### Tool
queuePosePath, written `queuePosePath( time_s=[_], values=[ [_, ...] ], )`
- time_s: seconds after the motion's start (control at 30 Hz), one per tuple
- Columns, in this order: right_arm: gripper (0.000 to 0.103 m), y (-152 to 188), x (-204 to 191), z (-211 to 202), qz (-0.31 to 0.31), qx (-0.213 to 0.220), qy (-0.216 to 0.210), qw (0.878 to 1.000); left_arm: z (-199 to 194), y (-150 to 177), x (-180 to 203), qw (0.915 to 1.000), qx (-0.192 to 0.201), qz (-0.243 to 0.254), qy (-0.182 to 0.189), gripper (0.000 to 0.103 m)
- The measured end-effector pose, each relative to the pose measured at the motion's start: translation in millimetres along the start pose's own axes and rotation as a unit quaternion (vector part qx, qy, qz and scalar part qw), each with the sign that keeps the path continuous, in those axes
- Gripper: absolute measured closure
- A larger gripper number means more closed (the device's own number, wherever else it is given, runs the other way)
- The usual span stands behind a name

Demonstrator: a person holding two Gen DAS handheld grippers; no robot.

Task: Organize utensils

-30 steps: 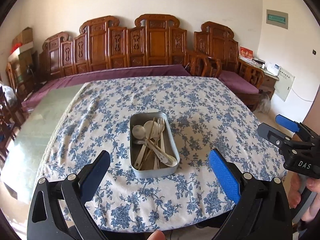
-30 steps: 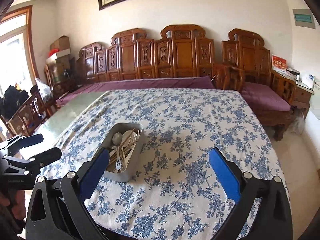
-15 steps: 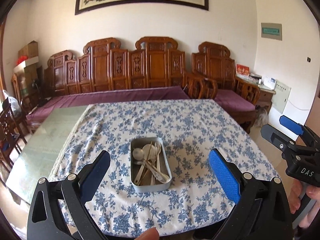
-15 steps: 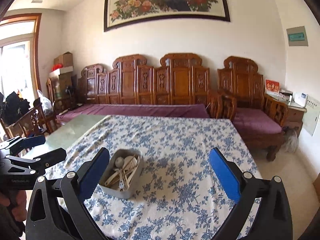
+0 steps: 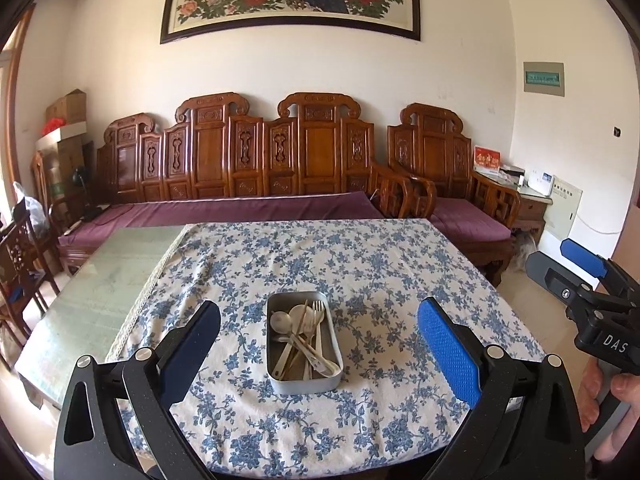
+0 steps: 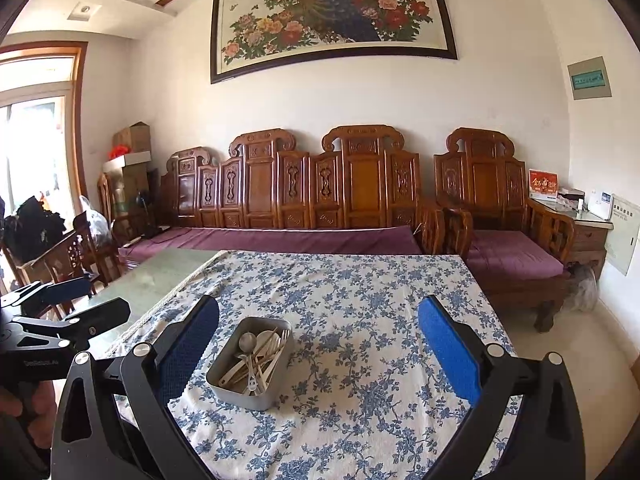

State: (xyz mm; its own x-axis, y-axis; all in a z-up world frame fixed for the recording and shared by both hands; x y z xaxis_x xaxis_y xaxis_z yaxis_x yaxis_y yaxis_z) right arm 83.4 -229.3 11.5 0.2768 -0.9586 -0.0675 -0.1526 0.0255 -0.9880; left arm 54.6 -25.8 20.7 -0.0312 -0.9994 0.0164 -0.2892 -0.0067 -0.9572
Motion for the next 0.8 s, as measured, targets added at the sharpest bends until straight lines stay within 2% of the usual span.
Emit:
queuePosePath(
  time_s=[0.8],
  values=[
    [0.003,3.4,-2.2,3.8,0.004,-0.004,0.0,1.0,-3.0,-1.6,0.7,1.0,0.004,-0.008,0.001,0.008]
  ],
)
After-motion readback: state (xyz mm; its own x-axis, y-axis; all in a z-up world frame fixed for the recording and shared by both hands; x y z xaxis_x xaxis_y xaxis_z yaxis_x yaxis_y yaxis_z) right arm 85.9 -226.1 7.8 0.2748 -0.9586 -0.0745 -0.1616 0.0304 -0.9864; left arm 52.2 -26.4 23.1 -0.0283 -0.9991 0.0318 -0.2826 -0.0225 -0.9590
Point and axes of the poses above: each gripper's, at about its wrist camera, not at the fingertips, and z roughly the way its jaws point, x to its right, y to its underside, the point moved 1 cm from there along z, roughly the way its jaws point, and after that the axes turned 11 degrees about x, right-handed, at the moved point
